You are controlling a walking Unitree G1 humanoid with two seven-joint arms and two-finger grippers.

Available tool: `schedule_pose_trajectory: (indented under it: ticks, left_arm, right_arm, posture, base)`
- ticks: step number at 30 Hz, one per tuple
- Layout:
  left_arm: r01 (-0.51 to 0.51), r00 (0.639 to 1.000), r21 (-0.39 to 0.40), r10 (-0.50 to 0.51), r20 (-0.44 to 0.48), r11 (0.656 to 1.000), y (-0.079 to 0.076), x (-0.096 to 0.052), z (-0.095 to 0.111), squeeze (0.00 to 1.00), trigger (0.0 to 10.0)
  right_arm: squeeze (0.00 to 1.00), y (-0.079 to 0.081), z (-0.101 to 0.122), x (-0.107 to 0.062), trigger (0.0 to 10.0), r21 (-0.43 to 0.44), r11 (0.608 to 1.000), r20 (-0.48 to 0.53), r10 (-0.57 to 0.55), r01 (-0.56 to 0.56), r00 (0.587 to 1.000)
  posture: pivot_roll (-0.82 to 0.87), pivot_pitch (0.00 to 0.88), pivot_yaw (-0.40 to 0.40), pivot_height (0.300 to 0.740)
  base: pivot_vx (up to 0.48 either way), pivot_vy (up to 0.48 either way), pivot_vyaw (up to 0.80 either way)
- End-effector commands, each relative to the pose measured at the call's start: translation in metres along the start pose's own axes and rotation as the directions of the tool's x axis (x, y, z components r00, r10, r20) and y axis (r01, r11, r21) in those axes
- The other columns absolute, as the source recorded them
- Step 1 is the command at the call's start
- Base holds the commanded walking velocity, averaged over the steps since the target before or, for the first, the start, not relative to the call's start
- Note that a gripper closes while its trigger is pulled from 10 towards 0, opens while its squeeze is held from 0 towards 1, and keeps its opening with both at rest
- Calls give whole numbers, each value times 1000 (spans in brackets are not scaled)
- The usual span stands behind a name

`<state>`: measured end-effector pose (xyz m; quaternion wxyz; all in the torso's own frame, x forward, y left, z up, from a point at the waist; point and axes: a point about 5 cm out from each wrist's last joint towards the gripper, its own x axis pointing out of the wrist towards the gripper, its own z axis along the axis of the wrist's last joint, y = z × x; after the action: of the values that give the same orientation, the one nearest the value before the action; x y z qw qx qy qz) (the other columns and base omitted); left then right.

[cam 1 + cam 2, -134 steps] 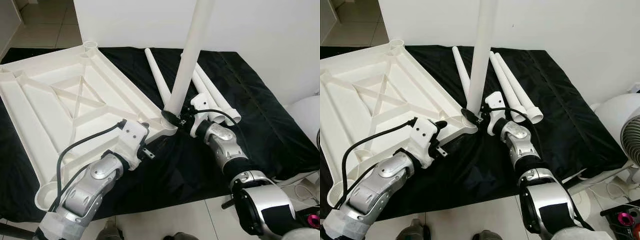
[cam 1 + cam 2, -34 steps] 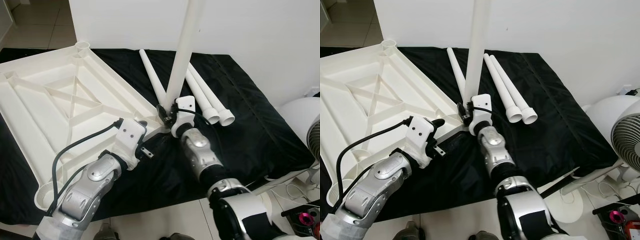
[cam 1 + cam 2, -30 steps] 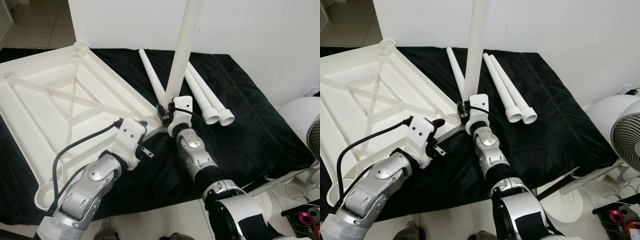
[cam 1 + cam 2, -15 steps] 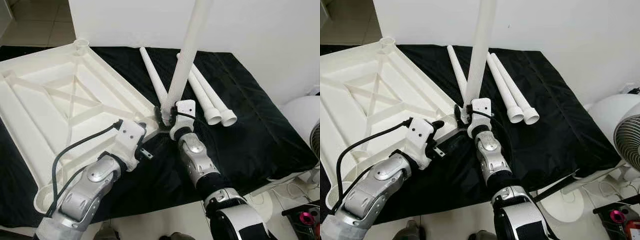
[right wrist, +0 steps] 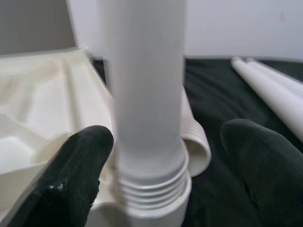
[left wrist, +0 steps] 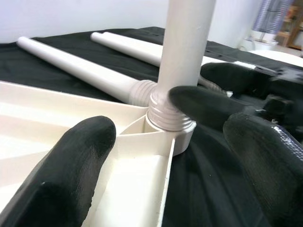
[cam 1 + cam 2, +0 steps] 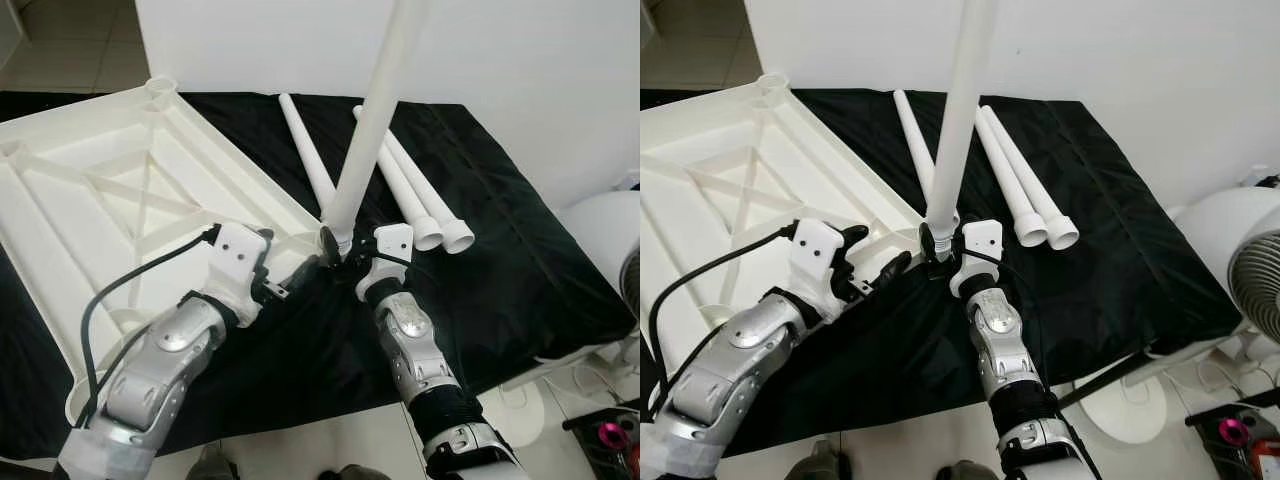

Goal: Building children table

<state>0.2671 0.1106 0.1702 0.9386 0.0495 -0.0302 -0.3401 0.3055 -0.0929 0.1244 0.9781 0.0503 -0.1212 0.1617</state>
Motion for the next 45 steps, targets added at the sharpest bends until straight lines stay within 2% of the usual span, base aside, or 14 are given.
schedule_pose_trajectory:
  ticks: [1, 8, 10, 17, 24, 32, 36, 37, 38, 39, 40, 43, 44, 45]
  left_arm:
    - [-20, 999, 14, 20, -33, 1000, 5, 0, -5, 0, 10000]
    - [-100, 975, 106, 119, -190, 989, 16, 2, -29, 0, 10000]
    - [-100, 975, 106, 119, -190, 989, 16, 2, -29, 0, 10000]
    - [-240, 908, 106, 262, -328, 965, 36, 3, -49, 0, 10000]
    - [-368, 850, 150, 397, -347, 918, 60, -2, -49, 0, 10000]
    - [-466, 796, 162, 492, -352, 870, 77, -10, -46, 0, 10000]
    - [-479, 797, 149, 500, -338, 865, 79, -10, -43, 0, 10000]
    - [-476, 820, 110, 486, -302, 873, 79, -8, -36, 0, 10000]
    - [-432, 873, 44, 430, -232, 901, 74, -3, -26, 0, 10000]
    - [-432, 873, 44, 430, -232, 901, 74, -3, -26, 0, 10000]
    - [-367, 922, -36, 358, -150, 930, 67, 1, -14, 0, 10000]
    - [-367, 922, -36, 358, -150, 930, 67, 1, -14, 0, 10000]
    - [-300, 952, -76, 294, -85, 951, 60, 3, -4, 0, 10000]
    - [-258, 963, -63, 252, -91, 964, 54, 3, -4, 0, 10000]
  right_arm:
    - [0, -4, 2, -7, 10000, 3, 1000, 13, 9, -9, 1000]
    - [0, -12, 5, -30, 10000, -7, 1000, 7, 0, 0, 1000]
    - [0, -12, 5, -30, 10000, -7, 1000, 7, 0, 0, 1000]
    - [0, -16, 10, -48, 10000, -4, 1000, 0, -13, 13, 1000]
    - [0, -15, 12, -51, 10000, 1, 1000, -6, -11, 11, 1000]
    - [0, -14, 12, -50, 10000, 0, 1000, -20, -11, 11, 1000]
    - [0, -14, 12, -49, 10000, -2, 1000, -23, -9, 9, 1000]
    - [0, -13, 12, -49, 10000, -1, 1000, -25, -3, 3, 1000]
    - [0, -11, 13, -48, 10000, 10, 1000, -19, 13, -12, 1000]
    - [0, -11, 13, -48, 10000, 10, 1000, -19, 13, -12, 1000]
    - [0, -9, 14, -48, 10000, 21, 999, -10, 32, -32, 999]
    - [0, -9, 14, -48, 10000, 21, 999, -10, 32, -32, 999]
    - [0, -7, 14, -47, 10000, 24, 999, -6, 46, -46, 999]
    - [0, -6, 14, -46, 10000, 23, 998, -6, 53, -53, 999]
  posture:
    - [34, 79, -107, 740]
    - [6, 85, -86, 740]
    - [6, 85, -86, 740]
    - [-24, 93, -66, 740]
    - [-29, 93, -62, 740]
    - [-22, 84, -66, 740]
    - [-20, 84, -67, 740]
    - [-18, 83, -69, 740]
    - [-13, 83, -71, 740]
    - [-13, 83, -71, 740]
    - [-12, 82, -71, 740]
    - [-12, 82, -71, 740]
    - [-11, 82, -70, 740]
    - [-7, 80, -66, 740]
  base:
    - [0, 0, 0]
    - [0, 0, 0]
    - [0, 0, 0]
    - [0, 0, 0]
    - [0, 0, 0]
    - [0, 0, 0]
    - [0, 0, 0]
    - [0, 0, 0]
    - [0, 0, 0]
    - [0, 0, 0]
    - [0, 0, 0]
    - [0, 0, 0]
    - [0, 0, 0]
    - [0, 0, 0]
